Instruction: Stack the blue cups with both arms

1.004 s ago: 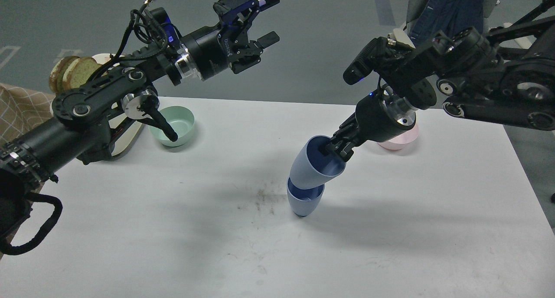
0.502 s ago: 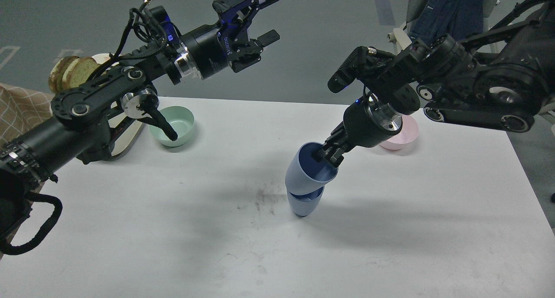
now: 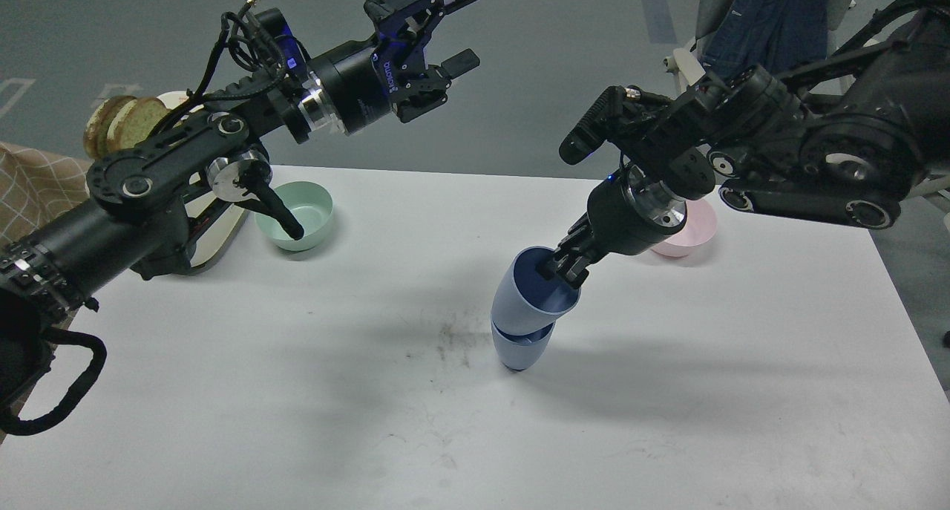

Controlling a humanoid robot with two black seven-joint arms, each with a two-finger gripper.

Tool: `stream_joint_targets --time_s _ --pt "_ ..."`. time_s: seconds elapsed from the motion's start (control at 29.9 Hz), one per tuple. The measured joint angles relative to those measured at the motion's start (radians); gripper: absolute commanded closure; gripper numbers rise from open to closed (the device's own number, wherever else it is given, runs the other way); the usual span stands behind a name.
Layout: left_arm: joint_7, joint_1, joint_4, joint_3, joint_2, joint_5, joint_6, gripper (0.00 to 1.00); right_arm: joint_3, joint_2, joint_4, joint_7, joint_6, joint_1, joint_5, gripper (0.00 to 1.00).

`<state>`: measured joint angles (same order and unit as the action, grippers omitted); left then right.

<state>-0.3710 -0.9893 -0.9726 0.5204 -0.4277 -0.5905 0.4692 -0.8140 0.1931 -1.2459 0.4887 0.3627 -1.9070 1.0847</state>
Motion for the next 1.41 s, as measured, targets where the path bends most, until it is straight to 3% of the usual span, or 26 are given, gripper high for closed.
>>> stream_joint_targets --time_s 0.03,0.17,0.37,0.74,0.84,0.94,1.21,1.41 --pt "0.0 0.0 0.0 0.0 0.0 0.0 0.0 0.08 -0.004 -0.001 0.001 0.0 0.0 0.0 0.0 1.0" --pt "0.0 0.0 0.0 0.0 0.0 0.0 -0.001 0.08 -0.011 -0.002 0.002 0.0 -0.002 0.0 0.0 0.75" --pt "0.0 0.0 0.0 0.001 0.0 0.0 -0.001 0.08 -0.013 0.001 0.002 0.0 -0.005 0.0 -0.002 0.55" --pt "0.0 0.001 0.0 0.015 -0.008 0.0 0.0 0.08 -0.009 0.011 0.005 0.0 -0.007 -0.006 -0.07 0.35" --pt "0.001 0.001 0.001 0.018 -0.015 0.0 0.0 0.08 0.001 0.047 0.025 0.0 -0.016 -0.026 -0.148 0.23" --pt "0.001 0.002 0.002 0.019 -0.027 0.0 0.0 0.08 0.03 0.106 0.073 0.0 -0.037 -0.036 -0.242 0.05" --pt "0.002 0.013 0.023 0.05 -0.037 0.006 -0.001 0.08 0.292 0.381 0.147 0.0 -0.058 0.137 -0.604 0.0" --pt "-0.008 0.039 0.086 0.051 -0.017 0.082 -0.001 0.08 0.653 0.43 0.263 0.0 -0.059 0.485 -0.722 0.0"
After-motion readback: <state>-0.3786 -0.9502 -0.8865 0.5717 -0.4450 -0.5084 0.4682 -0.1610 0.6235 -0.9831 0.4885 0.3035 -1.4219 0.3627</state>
